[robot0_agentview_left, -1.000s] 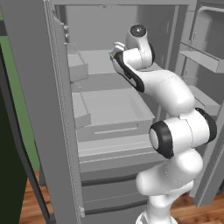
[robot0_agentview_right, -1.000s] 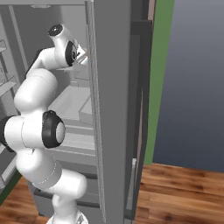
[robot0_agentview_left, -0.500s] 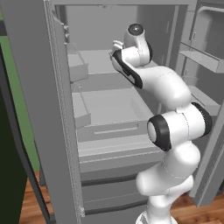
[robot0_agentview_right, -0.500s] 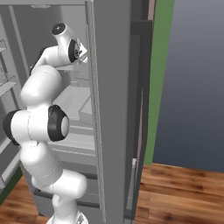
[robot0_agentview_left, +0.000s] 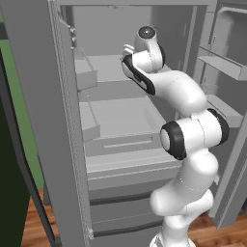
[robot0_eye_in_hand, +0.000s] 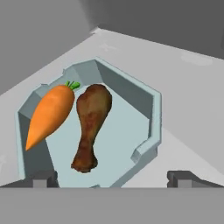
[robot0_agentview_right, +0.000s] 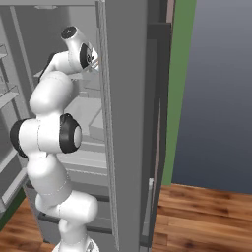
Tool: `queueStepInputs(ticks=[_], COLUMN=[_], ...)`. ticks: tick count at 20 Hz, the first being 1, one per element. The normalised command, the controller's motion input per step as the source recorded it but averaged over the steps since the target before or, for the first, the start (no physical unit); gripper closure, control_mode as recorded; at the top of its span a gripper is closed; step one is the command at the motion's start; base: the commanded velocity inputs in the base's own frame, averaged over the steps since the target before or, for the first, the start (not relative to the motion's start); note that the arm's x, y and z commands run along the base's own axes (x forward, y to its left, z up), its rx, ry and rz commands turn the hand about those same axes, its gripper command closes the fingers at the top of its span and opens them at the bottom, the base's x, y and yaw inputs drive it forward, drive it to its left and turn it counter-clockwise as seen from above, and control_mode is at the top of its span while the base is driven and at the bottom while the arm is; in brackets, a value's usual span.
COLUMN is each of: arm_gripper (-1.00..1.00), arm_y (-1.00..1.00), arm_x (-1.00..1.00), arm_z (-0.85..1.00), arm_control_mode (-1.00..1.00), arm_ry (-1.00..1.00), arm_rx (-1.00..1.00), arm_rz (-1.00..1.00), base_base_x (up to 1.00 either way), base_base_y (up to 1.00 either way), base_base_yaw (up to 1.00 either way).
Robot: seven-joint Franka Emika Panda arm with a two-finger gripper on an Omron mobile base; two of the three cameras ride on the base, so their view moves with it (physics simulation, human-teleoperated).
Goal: Place the tupperware containing the chicken drumstick and carrot meal in the microwave. Close the microwave door and press the start button to reheat the meal.
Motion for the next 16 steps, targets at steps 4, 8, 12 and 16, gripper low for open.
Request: queueStepInputs(ticks=[4,8,12,16], arm_gripper=[-1.00,-1.00,-1.00,-1.00], arm_y=[0.07,0.09,0.05,0.01], arm_x=[0.21,0.16,0.16,0.16], arm_z=[-0.13,-0.11,-0.03,0.00], arm_control_mode=[-1.00,-1.00,-1.00,-1.00], arm_ry=[0.04,0.05,0.04,0.00], arm_rx=[0.00,0.00,0.00,0.00], arm_rz=[-0.03,-0.04,-0.04,-0.04], base_base_x=[0.00,0.00,0.00,0.00], base_base_y=[0.00,0.00,0.00,0.00], base_base_yaw=[0.00,0.00,0.00,0.00])
